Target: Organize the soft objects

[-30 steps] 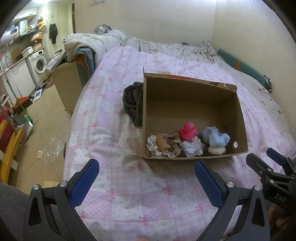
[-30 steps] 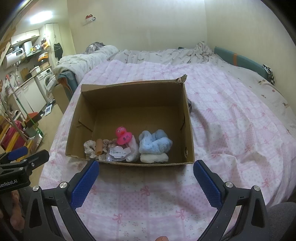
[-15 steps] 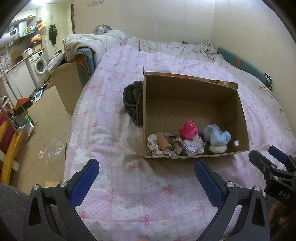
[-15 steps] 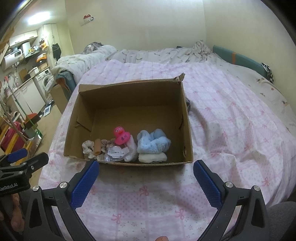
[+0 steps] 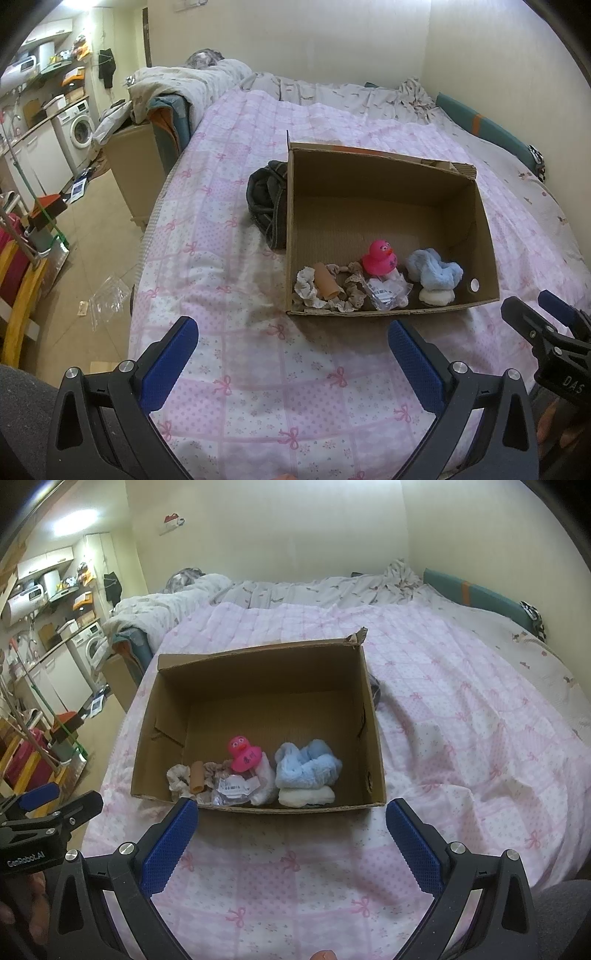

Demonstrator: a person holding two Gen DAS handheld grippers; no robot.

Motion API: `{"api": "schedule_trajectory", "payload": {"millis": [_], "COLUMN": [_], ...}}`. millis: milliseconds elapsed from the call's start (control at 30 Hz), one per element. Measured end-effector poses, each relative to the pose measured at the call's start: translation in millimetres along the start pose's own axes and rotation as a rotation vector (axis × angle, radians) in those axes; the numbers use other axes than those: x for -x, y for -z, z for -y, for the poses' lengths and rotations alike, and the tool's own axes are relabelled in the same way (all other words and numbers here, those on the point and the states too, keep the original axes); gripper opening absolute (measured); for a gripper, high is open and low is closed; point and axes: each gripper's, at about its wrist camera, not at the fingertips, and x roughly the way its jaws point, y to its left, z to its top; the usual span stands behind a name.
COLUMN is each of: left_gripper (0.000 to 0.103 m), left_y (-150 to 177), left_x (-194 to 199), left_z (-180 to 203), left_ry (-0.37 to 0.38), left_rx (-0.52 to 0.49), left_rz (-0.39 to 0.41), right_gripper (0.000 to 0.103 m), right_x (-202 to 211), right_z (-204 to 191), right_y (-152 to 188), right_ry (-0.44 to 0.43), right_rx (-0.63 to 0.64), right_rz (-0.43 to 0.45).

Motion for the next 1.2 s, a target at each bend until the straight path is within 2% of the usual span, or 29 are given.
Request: {"api": "schedule_trajectory", "payload": {"millis": [967,1200], "left_gripper": [0.103,0.103], "left_y": [-0.9,-0.8], "left_x": [-0.8,-1.0], "left_z": [-2.2,-4.6], "left_ry": [0.0,0.021], "left_rx": [0.003,0.02], "left_rz": [-0.001,0.003], "right_gripper": [0.103,0.103], "right_x": [0.3,0.1], "right_z": [-0.3,-0.3], "right_y": [0.5,0.3], "right_ry": [-0.002,-0.003], "right_rx": [-0.002,-0.003], "right_rz": [-0.001,-0.001]}}
